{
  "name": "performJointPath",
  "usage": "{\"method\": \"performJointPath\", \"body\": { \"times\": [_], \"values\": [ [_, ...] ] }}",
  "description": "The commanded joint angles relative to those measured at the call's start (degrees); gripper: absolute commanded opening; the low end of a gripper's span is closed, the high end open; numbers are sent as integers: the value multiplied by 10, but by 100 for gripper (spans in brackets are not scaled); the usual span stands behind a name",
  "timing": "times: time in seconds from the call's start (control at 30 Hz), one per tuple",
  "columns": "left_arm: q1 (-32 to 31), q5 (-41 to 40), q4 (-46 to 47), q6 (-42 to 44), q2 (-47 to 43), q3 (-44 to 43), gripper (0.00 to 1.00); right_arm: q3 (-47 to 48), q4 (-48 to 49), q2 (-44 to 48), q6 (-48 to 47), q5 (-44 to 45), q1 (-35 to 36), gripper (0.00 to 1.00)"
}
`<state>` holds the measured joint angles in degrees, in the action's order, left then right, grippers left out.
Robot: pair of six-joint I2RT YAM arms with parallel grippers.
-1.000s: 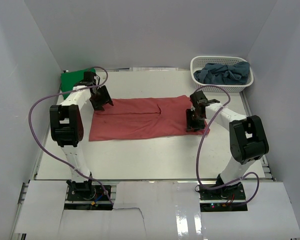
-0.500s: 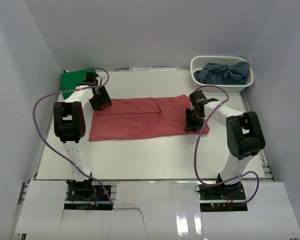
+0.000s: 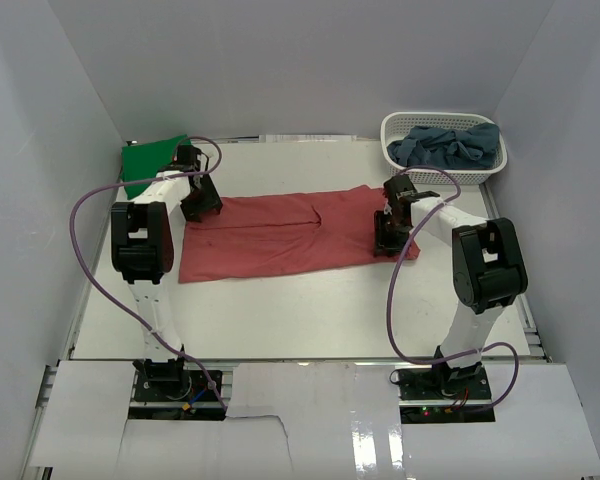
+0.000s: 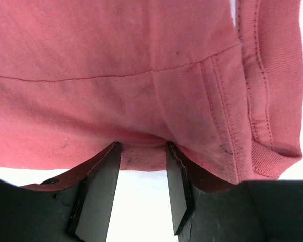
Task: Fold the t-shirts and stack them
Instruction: Rotate the tshirt 90 degrees
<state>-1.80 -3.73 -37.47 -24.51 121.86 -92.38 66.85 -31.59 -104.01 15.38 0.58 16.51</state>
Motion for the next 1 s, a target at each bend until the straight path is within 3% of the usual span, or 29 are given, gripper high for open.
{"method": "performJointPath", "body": {
  "times": [0.0, 0.23, 0.33, 0.47, 0.97],
  "values": [
    [7, -52, -57, -1, 35, 13, 70, 21, 7, -27, -15, 9, -16, 48],
    [5, -39, -67, -6, -15, 104, 69, 92, -6, -77, -18, 0, -25, 48],
    [-5, -92, -80, 3, -43, 131, 68, 135, -21, -105, -25, 0, -25, 48],
    [-11, -82, -91, -6, -90, 175, 68, 180, -36, -133, -32, -1, -26, 48],
    [-144, -2, -123, -68, -198, 281, 68, 420, -56, -280, -43, -103, -26, 47]
  ]
}}
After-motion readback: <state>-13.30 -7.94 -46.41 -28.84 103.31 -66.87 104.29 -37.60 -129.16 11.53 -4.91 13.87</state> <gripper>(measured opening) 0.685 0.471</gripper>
